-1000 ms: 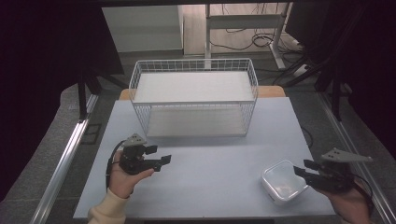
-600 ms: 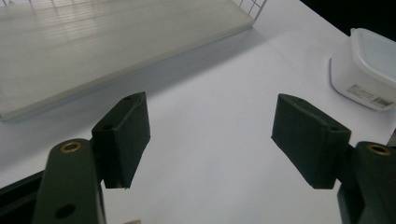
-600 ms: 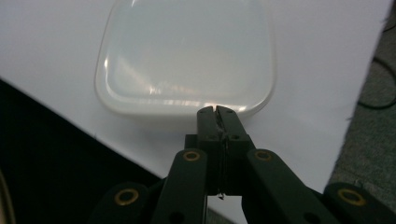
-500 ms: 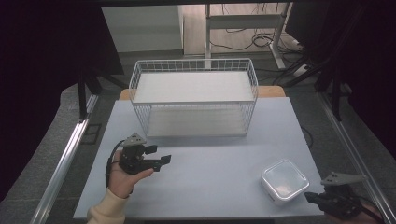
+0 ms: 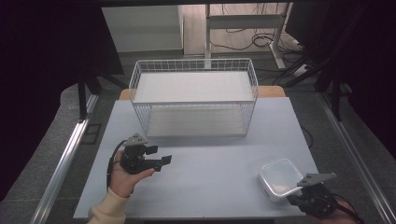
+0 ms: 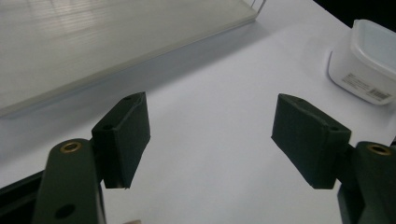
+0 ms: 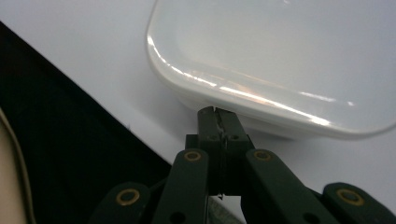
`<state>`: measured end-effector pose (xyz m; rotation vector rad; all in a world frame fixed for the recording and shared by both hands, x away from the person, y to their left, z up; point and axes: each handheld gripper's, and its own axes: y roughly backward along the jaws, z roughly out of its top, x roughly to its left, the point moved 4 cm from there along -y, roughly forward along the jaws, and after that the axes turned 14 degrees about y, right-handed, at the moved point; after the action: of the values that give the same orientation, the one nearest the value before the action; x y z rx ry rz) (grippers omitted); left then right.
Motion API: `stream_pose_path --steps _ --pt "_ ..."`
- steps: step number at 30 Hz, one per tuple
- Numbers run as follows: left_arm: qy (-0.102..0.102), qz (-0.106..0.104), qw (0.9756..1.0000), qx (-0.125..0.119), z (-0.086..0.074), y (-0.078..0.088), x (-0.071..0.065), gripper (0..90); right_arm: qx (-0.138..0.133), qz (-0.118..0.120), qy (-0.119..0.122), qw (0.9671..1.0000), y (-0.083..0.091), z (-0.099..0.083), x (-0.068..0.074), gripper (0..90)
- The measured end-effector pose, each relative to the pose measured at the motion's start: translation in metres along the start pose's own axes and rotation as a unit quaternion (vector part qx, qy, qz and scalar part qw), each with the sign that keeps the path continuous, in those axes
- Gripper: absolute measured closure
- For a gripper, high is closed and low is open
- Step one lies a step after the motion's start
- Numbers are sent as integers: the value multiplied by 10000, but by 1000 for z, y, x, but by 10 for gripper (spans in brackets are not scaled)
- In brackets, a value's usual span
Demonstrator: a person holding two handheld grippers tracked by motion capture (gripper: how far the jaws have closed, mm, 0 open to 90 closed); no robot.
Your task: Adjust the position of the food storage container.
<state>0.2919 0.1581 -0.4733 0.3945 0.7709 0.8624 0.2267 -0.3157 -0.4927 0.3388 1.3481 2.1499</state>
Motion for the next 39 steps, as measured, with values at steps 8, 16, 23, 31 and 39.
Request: stream_pose_path --steps 8,16,23,31,39 --pt "-3 19 10000 51 -2 -4 -1 274 -243 -236 -22 9994 -29 33 7 897" --pt "9 41 10000 42 -1 -3 1 275 -446 -286 121 9985 -32 49 13 898" --pt "32 27 10000 30 -1 -2 1 273 -833 -654 -119 9943 12 51 -15 897" --pt "43 65 10000 -9 0 0 4 272 -511 -1056 -820 9897 7 25 -71 898" --pt "-4 62 10000 30 -1 -1 2 272 -18 -918 -763 9928 -19 13 -67 897"
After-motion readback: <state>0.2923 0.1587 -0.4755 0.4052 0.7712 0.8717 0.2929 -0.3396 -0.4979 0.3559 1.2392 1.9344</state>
